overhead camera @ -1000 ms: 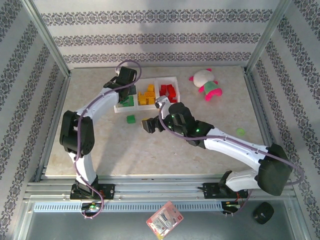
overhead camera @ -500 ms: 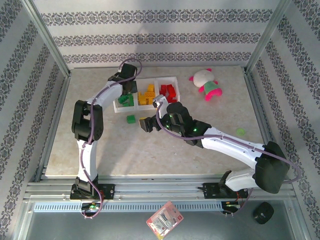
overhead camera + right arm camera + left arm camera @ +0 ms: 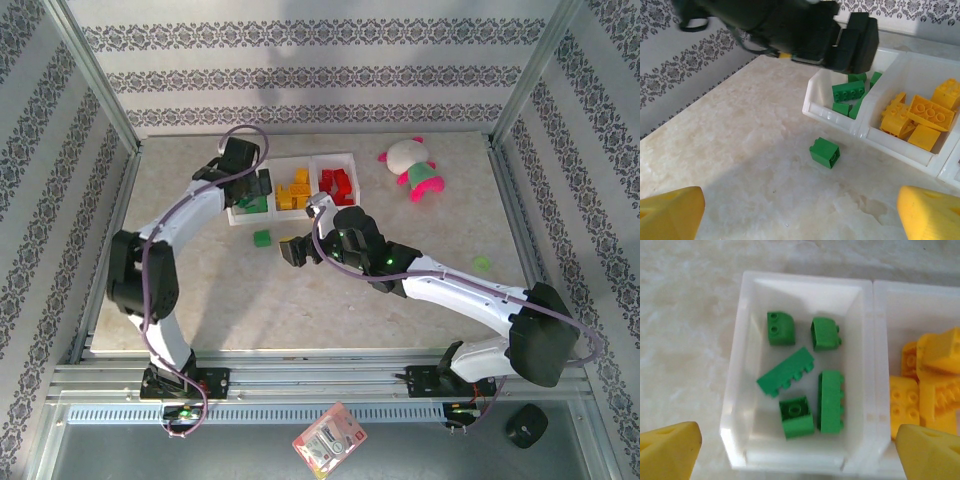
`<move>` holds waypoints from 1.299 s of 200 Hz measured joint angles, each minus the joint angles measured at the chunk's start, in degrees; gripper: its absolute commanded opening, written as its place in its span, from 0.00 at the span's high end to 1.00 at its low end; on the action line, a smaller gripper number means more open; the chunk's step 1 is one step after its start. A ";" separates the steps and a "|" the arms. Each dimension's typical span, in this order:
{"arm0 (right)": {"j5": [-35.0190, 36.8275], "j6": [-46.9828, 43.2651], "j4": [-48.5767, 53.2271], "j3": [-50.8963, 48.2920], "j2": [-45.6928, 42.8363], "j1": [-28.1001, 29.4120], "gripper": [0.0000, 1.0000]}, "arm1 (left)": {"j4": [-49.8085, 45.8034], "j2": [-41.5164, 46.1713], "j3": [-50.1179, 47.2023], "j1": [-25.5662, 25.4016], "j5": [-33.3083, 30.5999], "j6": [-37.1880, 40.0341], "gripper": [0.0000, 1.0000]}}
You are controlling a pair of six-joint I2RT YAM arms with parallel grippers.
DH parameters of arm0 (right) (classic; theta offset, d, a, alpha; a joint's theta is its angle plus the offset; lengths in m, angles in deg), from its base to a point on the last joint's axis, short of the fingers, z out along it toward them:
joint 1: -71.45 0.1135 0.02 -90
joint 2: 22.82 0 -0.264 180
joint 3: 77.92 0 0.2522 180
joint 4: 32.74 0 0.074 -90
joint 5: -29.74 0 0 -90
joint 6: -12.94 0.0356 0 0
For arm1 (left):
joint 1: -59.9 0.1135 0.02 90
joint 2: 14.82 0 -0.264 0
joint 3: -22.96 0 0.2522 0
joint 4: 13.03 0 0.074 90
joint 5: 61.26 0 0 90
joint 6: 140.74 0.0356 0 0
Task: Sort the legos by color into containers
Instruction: Pick up the lego from the center of the table.
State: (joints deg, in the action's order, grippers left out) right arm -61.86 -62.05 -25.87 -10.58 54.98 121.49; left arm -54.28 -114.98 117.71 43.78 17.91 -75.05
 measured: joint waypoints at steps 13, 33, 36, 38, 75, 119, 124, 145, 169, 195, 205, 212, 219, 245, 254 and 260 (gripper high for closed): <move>-0.11 -0.02 -0.26 -0.20 0.00 0.11 0.02 | 1.05 3.85 -4.59 -0.96 0.09 -0.22 0.00; -0.39 0.00 -0.42 -0.50 0.00 0.24 0.02 | 2.82 8.13 -11.37 -2.56 0.31 -0.33 0.00; -0.42 0.02 -0.42 -0.57 0.00 0.26 0.02 | 3.06 8.72 -12.52 -2.89 0.28 -0.33 0.00; -0.42 0.00 -0.42 -0.59 0.00 0.31 0.02 | 3.19 8.92 -12.98 -3.02 0.28 -0.33 0.00; -0.92 0.02 -0.87 -0.72 0.20 0.48 0.02 | 4.83 10.51 -20.26 -4.52 0.57 -1.27 0.00; -1.33 0.04 -1.57 -0.72 1.31 0.87 0.02 | 7.45 8.22 -21.03 -5.18 1.90 -3.06 0.05; -1.42 0.04 -1.60 -0.72 1.36 0.87 0.02 | 7.58 7.58 -20.87 -5.25 2.08 -3.34 0.06; -1.46 0.04 -1.60 -0.72 1.38 0.85 0.02 | 7.80 4.59 -20.13 -5.31 2.69 -4.39 0.10; -1.46 0.04 -1.60 -0.72 1.38 0.85 0.02 | 7.98 1.57 -19.23 -5.31 3.19 -5.44 0.21; -1.46 0.04 -1.62 -0.72 1.38 0.85 0.02 | 8.22 -0.81 -18.47 -5.31 3.58 -6.21 0.24; -1.46 0.04 -1.62 -0.72 1.38 0.85 0.02 | 8.26 -1.90 -18.12 -5.31 3.82 -6.43 0.26; -1.46 0.04 -1.62 -0.72 1.38 0.85 0.02 | 8.31 -2.62 -17.97 -5.31 3.89 -6.62 0.29; -1.46 0.04 -1.62 -0.72 1.38 0.85 0.02 | 8.44 -3.28 -17.94 -5.31 4.09 -6.95 0.32; -1.46 0.04 -1.60 -0.72 1.38 0.85 0.02 | 8.68 -5.05 -17.94 -5.31 4.68 -7.93 0.50; -1.44 0.04 -1.60 -0.72 1.38 0.85 0.02 | 8.68 -5.31 -17.94 -5.31 4.83 -8.24 0.56; -1.44 0.04 -1.60 -0.74 1.38 0.85 0.02 | 8.66 -5.35 -17.94 -5.31 4.85 -8.24 0.59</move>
State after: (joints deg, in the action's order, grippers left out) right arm -63.31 -62.01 -27.47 -11.32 56.36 122.35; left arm -45.63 -120.34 99.77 38.47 22.76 -83.29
